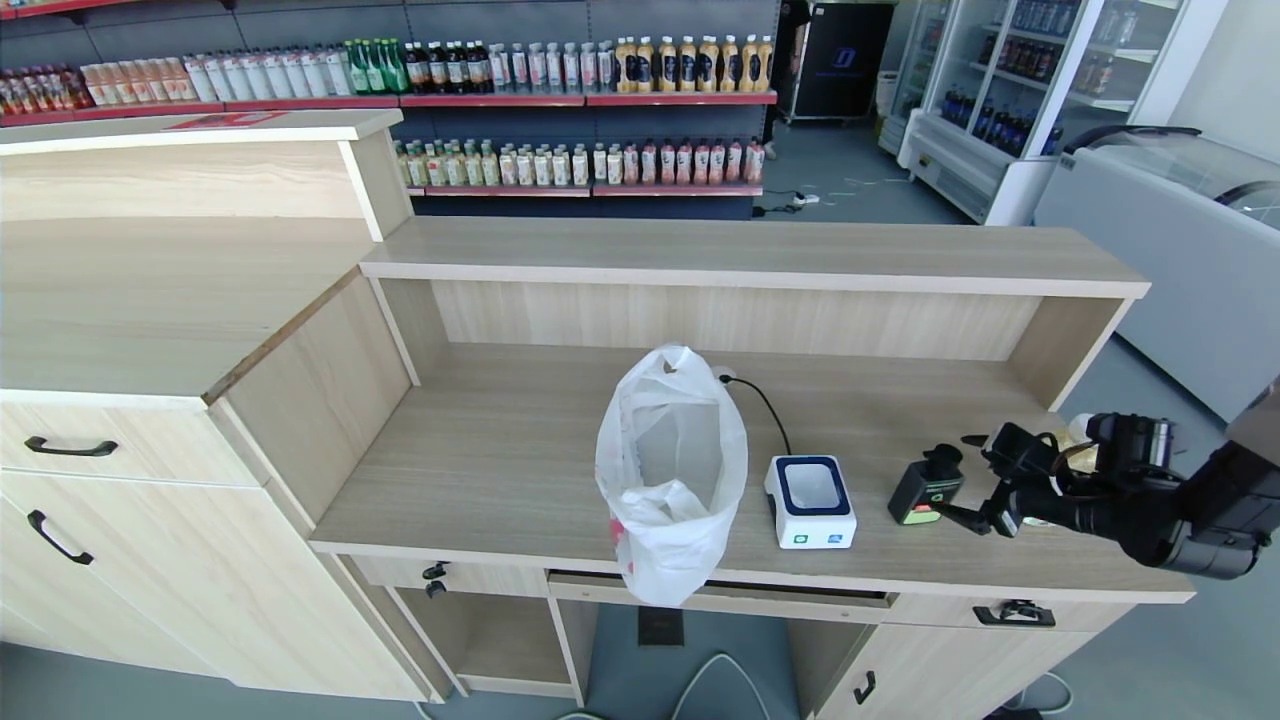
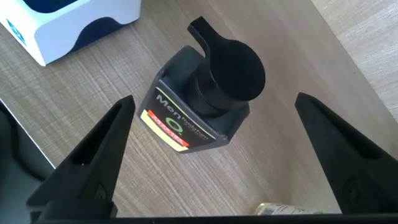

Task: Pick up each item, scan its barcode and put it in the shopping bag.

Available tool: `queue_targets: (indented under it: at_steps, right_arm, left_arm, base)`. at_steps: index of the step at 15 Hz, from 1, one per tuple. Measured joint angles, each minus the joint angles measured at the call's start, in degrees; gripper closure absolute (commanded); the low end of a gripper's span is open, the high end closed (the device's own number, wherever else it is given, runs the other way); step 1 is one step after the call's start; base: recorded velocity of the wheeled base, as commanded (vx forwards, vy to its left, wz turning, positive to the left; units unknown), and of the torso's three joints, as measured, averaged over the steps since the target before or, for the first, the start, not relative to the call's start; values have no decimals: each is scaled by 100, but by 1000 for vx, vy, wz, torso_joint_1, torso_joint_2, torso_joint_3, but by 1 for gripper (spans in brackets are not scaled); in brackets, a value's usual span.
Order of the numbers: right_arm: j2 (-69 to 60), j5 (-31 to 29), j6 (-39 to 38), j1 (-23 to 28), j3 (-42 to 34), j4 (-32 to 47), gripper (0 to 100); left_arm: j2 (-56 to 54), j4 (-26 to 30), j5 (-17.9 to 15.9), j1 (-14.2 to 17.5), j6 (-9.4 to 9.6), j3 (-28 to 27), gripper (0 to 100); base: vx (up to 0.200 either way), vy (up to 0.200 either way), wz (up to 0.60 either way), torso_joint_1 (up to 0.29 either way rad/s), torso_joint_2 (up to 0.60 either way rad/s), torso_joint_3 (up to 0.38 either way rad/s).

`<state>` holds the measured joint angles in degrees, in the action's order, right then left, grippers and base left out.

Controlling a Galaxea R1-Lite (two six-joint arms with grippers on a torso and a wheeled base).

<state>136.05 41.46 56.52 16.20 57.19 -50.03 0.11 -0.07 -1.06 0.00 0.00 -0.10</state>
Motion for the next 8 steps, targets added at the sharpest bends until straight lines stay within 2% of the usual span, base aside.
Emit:
queue_targets:
  at_steps: [4, 8]
  right_arm:
    - [336, 0, 9, -113, 356, 11, 0]
    - [621, 28, 9, -247, 836, 363, 0]
  left_arm:
    - [0, 0, 0, 0, 0, 0, 0]
    - [0, 0, 0, 0, 0, 0, 0]
  base:
    - [0, 0, 0, 0, 0, 0]
    - [0, 0, 0, 0, 0, 0]
